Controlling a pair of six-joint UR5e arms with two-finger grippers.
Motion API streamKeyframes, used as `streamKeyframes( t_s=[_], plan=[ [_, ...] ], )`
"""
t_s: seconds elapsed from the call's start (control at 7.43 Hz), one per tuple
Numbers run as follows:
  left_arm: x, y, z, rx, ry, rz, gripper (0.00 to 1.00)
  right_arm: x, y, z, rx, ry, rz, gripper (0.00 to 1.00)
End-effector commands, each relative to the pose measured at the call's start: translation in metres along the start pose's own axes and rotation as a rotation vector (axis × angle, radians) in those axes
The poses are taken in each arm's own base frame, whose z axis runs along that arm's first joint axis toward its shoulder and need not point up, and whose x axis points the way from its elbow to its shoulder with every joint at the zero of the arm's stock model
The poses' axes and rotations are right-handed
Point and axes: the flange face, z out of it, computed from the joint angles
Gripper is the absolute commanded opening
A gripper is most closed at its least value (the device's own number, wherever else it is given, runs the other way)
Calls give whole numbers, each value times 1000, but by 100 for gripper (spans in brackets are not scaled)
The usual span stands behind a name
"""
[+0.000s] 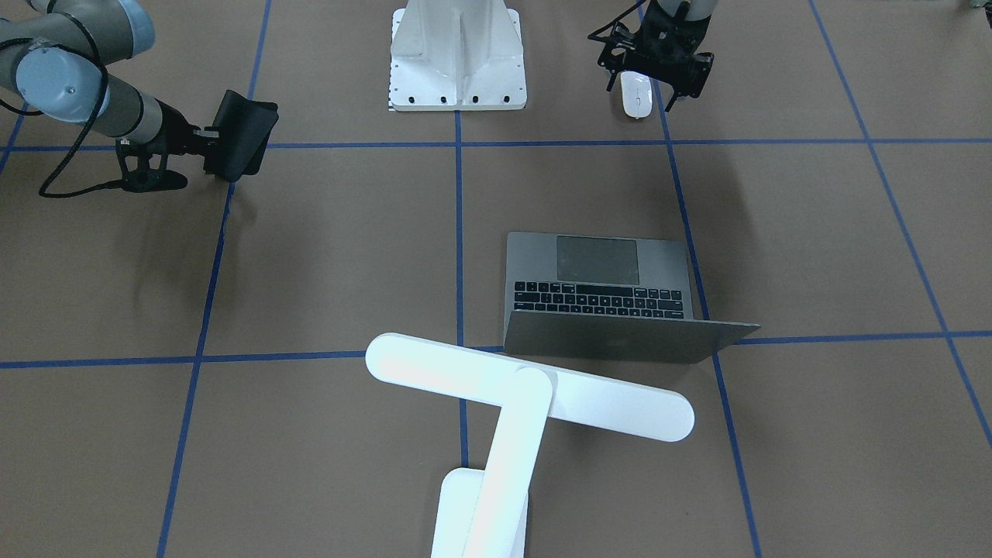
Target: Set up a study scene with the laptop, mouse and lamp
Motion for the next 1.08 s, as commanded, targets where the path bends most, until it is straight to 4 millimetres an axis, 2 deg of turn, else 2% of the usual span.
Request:
streamKeyframes(
  t_s=[0.0,0.27,0.4,0.54,0.67,0.81,0.94],
  plan=[
    [1,0,-1,1,3,0,99,-9,-7,-40,75,-48,-13,12],
    [-2,3,-6,6,3,-38,99,-30,-27,-80,164,-88,-47,12],
    [-1,4,-8,7,7,-129,99,-48,-44,-106,188,-70,-100,12],
    [-3,6,-7,16,-6,-210,99,-89,-65,-135,184,-31,-120,12],
    [-3,17,10,23,-57,-268,99,-143,-79,-168,196,21,-118,13],
    [8,26,21,28,-73,-317,99,-191,-84,-192,197,94,-132,13],
    [13,31,24,22,-69,-347,99,-227,-86,-212,200,132,-158,13]
  ],
)
